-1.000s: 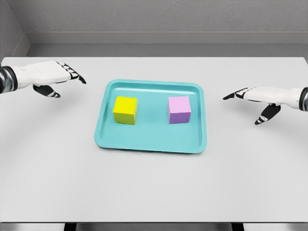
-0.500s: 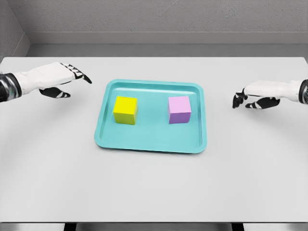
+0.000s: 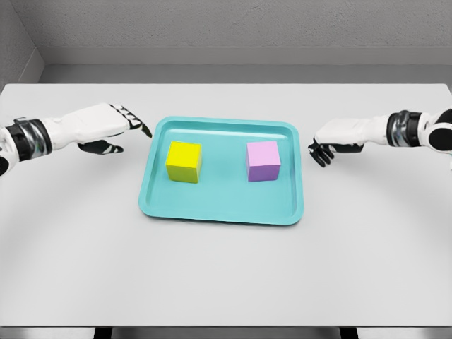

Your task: Push two cubes

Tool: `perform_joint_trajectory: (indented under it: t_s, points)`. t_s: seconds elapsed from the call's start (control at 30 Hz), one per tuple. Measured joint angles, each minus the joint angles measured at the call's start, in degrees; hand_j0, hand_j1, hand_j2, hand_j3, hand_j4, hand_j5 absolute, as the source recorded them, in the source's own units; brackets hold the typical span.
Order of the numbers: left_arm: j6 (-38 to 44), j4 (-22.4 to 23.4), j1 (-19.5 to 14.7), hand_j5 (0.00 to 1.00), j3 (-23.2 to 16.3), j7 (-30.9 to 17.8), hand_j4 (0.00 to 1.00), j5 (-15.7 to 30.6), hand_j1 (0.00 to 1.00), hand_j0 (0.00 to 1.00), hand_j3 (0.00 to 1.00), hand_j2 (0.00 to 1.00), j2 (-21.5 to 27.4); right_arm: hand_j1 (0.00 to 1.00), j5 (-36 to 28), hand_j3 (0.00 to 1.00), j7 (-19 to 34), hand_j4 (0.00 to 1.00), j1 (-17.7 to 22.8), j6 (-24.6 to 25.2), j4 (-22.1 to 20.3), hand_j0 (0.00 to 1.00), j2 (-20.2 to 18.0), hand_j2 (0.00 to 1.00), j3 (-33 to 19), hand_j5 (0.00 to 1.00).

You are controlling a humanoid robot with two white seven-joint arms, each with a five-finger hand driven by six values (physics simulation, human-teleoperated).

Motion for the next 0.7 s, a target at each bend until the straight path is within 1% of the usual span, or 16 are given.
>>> perform_joint_trajectory:
  t_s: [0.07, 0.1, 0.13, 0.17, 0.33, 0.5, 0.7]
  points:
    - [0.00, -0.07, 0.26, 0.62, -0.29, 0.00, 0.62, -0.05, 0.62, 0.62, 0.62, 0.62, -0.07, 0.12, 0.52, 0.12, 0.00, 0.12, -0.70, 0.01, -0.03, 0.12, 0.59, 0.12, 0.50, 0.12]
    - [0.00, -0.10, 0.26, 0.61, -0.38, 0.00, 0.61, -0.06, 0.61, 0.61, 0.61, 0.61, -0.08, 0.12, 0.67, 0.12, 0.00, 0.12, -0.97, 0.01, -0.01, 0.12, 0.95, 0.12, 0.92, 0.12]
    - [0.00, -0.11, 0.26, 0.56, -0.44, 0.00, 0.56, -0.07, 0.56, 0.56, 0.56, 0.56, -0.11, 0.12, 0.80, 0.12, 0.00, 0.12, -1.14, 0.01, 0.00, 0.12, 1.26, 0.12, 1.29, 0.12]
    - [0.00, -0.12, 0.26, 0.56, -0.49, 0.00, 0.56, -0.08, 0.56, 0.56, 0.56, 0.56, -0.15, 0.12, 0.90, 0.12, 0.01, 0.12, -1.23, 0.00, 0.01, 0.12, 1.52, 0.12, 1.56, 0.12]
    - [0.02, -0.18, 0.18, 0.56, -1.34, 0.00, 0.56, -0.48, 0.56, 0.56, 0.56, 0.56, -1.10, 0.12, 1.14, 0.12, 0.01, 0.12, -1.93, 0.00, 0.04, 0.12, 2.70, 0.12, 2.23, 0.12]
    - [0.01, 2.76, -0.61, 0.56, -1.59, 0.00, 0.56, -2.36, 0.56, 0.56, 0.56, 0.56, -3.28, 0.12, 1.97, 0.12, 0.01, 0.12, -2.29, 0.00, 0.20, 0.12, 3.92, 0.12, 2.87, 0.12]
    - [0.02, 5.17, -2.11, 0.57, -1.57, 0.00, 0.57, -2.93, 0.57, 0.57, 0.57, 0.57, -4.32, 0.12, 3.15, 0.12, 0.01, 0.12, -2.64, 0.00, 0.14, 0.12, 4.58, 0.12, 3.05, 0.12]
